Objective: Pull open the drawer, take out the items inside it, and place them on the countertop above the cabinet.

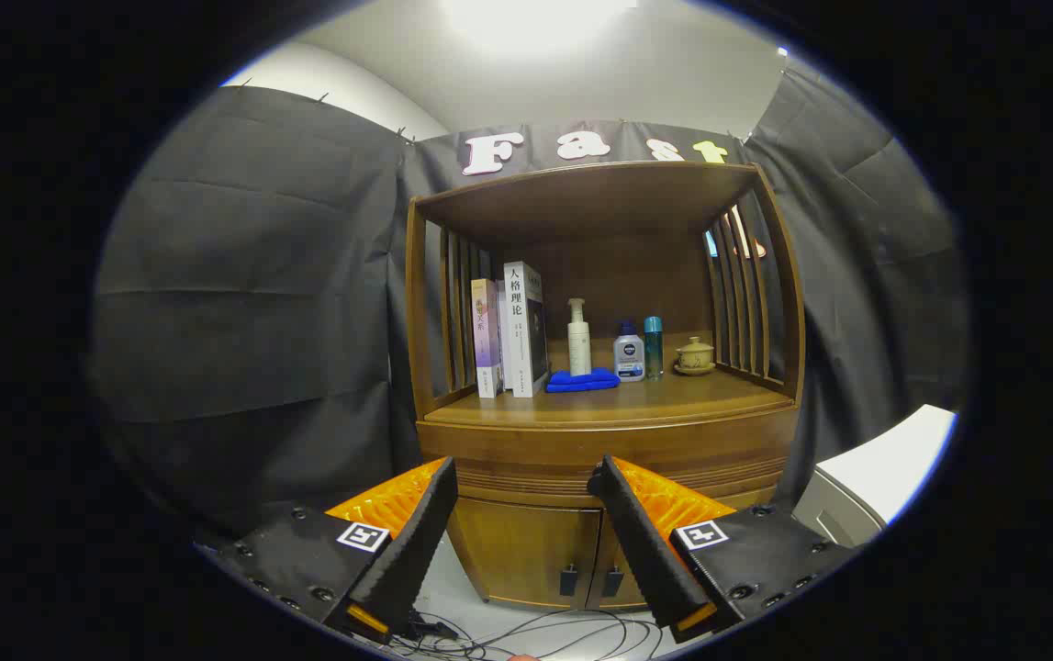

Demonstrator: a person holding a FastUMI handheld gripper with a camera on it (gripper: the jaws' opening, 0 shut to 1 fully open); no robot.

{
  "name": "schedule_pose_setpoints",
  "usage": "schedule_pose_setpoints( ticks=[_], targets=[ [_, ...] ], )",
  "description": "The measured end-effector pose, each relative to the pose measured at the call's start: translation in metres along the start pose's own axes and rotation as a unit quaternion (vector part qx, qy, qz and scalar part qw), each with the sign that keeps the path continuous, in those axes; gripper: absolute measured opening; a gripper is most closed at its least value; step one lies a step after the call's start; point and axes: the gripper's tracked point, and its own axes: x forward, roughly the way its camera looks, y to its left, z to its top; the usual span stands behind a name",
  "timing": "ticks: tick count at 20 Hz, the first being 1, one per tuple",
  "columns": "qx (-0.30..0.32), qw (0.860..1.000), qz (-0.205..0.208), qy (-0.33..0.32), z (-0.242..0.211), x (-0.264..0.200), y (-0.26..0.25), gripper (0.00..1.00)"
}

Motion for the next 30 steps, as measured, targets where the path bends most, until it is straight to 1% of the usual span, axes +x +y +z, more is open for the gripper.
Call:
schedule_pose_setpoints(
  ticks=[20, 24, 30],
  targets=[
    [0.007, 1.0, -0.002, -0.01, 0.011, 0.004, -0.004, 0.97],
    [0.01, 1.0, -0.005, -0.011, 0.014, 0.013, -0.008, 0.97],
    [0.006, 1.0, -0.011, -0.002, 0.015, 0.046, -0.011, 0.97]
  ],
)
